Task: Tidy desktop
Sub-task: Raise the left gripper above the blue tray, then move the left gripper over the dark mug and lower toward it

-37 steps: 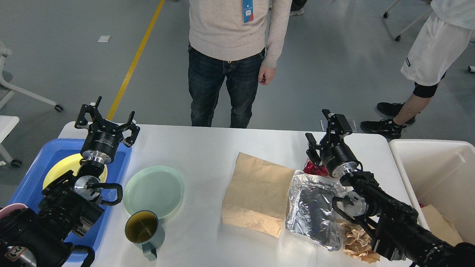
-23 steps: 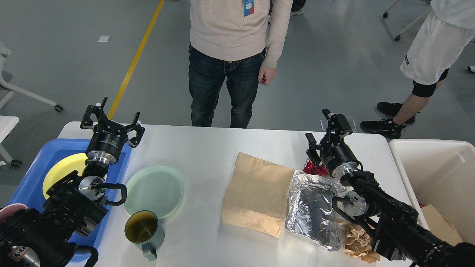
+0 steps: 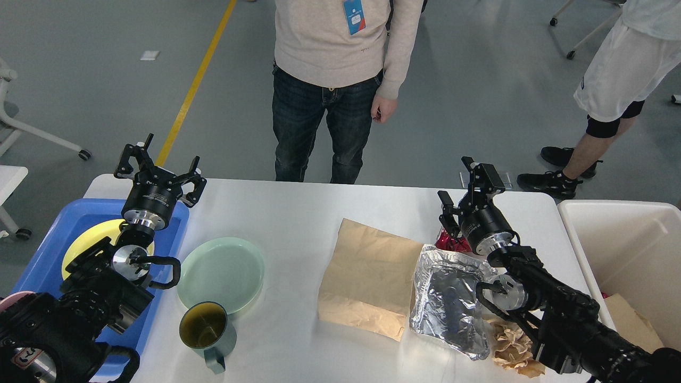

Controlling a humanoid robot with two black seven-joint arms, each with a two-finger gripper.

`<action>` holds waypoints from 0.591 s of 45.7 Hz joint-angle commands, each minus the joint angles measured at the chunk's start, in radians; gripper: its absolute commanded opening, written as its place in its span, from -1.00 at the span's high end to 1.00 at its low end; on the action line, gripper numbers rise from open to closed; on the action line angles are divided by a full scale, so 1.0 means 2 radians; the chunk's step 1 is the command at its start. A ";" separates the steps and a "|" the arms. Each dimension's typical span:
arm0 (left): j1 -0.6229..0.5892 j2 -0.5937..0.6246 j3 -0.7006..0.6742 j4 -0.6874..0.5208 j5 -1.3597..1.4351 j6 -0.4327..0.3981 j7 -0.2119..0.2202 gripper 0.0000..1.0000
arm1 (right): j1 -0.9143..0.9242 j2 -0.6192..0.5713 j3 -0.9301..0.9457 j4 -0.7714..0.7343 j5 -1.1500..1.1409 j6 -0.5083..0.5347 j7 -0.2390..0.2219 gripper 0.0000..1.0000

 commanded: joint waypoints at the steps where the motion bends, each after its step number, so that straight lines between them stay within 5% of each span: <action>1: -0.010 -0.001 0.036 0.000 0.000 0.010 0.002 -0.93 | 0.000 0.000 0.000 0.000 0.000 0.000 0.000 -1.00; 13: -0.028 0.004 0.152 0.000 0.003 0.016 0.024 -0.93 | 0.000 0.000 0.000 0.000 0.000 0.000 0.000 -1.00; 27: -0.088 0.047 0.167 0.004 0.005 0.046 0.048 -0.93 | 0.000 0.000 0.000 0.000 0.000 0.000 0.000 -1.00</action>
